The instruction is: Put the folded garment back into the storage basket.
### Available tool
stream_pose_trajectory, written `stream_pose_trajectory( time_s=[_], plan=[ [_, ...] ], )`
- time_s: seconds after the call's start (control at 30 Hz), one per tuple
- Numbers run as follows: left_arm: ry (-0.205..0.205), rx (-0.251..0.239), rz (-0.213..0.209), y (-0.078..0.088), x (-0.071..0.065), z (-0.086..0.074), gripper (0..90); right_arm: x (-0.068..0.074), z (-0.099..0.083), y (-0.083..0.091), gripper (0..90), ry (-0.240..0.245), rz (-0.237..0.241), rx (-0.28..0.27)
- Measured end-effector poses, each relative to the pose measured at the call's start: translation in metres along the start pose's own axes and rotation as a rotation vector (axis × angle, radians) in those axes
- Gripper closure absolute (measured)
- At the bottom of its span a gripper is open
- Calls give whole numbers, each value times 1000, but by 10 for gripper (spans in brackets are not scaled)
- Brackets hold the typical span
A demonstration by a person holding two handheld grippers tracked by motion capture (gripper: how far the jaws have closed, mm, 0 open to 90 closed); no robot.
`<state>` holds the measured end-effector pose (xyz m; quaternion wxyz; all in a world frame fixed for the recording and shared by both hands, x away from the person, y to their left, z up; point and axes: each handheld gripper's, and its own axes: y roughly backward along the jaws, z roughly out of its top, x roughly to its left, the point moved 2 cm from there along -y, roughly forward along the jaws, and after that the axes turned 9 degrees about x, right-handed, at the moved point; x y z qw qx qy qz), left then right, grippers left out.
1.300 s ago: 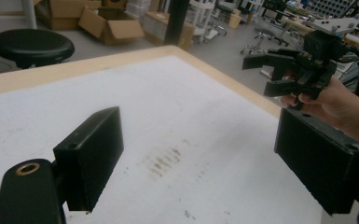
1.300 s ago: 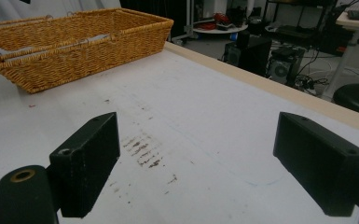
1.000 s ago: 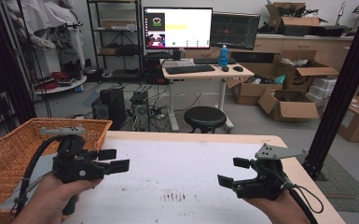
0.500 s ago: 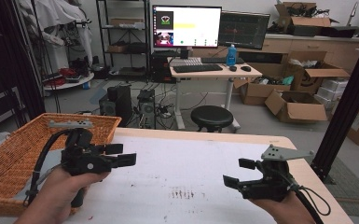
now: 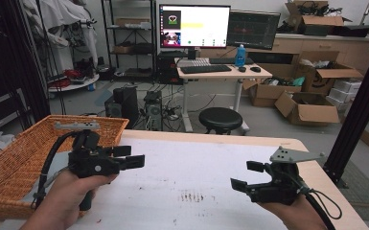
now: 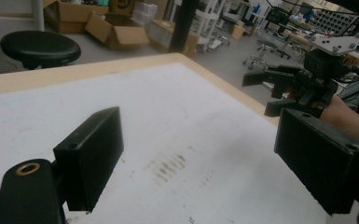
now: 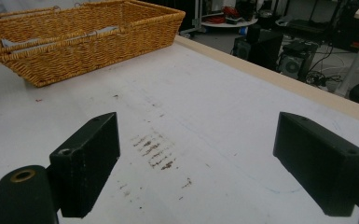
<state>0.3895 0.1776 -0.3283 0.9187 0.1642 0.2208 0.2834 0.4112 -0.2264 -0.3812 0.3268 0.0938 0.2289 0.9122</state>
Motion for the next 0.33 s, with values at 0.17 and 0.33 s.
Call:
stream_pose_trajectory(
  time_s=[0.17,0.33],
  plan=[
    [-3,2,-8,-1,-2,0,160,1,-1,-1,145,2,1,1],
    [-11,8,-11,-2,-7,-2,160,3,0,1,145,3,-3,-4]
  ],
)
